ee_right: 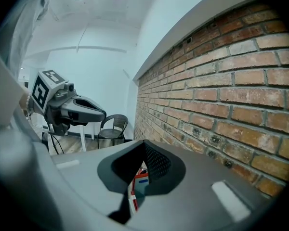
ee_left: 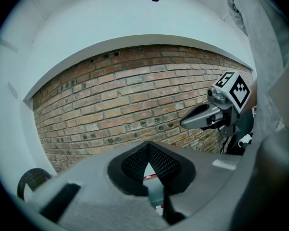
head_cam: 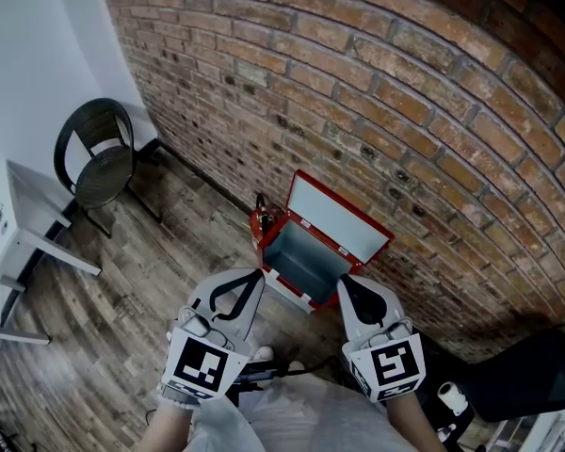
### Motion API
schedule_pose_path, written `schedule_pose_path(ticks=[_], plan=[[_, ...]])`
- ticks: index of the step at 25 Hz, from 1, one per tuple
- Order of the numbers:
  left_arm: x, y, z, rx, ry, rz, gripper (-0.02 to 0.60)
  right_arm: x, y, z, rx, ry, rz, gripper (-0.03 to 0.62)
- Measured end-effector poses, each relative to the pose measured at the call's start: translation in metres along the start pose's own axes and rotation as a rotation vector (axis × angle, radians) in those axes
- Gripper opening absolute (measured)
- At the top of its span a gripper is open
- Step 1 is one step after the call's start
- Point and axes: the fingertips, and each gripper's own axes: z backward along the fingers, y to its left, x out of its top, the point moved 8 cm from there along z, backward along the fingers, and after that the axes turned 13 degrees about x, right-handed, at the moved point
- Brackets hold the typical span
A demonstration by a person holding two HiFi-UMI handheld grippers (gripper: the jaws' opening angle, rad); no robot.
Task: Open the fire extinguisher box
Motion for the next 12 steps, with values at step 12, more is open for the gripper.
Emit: schedule_pose_path(ticks=[12], plan=[[-0.0022, 0.0017, 0.002, 0.014, 0.007, 0.016, -0.003, -0.0009, 0.0037, -0.0032, 0.021, 0.016, 0.002, 0.005]])
